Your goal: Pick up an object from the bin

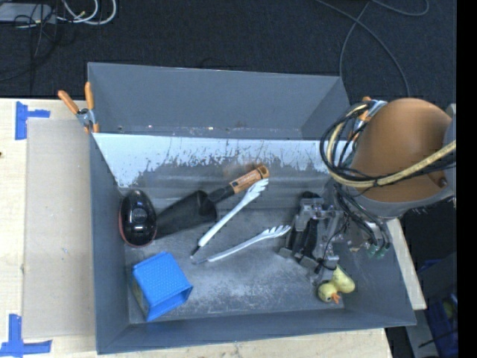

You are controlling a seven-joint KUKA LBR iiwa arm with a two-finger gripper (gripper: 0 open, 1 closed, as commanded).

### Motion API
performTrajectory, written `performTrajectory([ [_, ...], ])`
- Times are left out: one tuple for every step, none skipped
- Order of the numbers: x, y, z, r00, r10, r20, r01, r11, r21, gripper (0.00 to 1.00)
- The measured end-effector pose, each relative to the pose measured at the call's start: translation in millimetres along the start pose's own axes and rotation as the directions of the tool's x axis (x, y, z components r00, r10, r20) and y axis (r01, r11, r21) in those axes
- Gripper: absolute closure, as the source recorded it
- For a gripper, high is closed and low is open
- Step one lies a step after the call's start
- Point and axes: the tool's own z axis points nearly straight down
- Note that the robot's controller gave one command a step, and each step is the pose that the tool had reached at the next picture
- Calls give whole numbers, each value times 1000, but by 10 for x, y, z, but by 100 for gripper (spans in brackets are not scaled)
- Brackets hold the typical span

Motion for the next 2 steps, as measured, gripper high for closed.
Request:
performTrajectory([
  [-14,1,-44,1000,-1,8,1,1000,0,0],
  [-305,66,382,993,-121,11,121,993,2,0],
])
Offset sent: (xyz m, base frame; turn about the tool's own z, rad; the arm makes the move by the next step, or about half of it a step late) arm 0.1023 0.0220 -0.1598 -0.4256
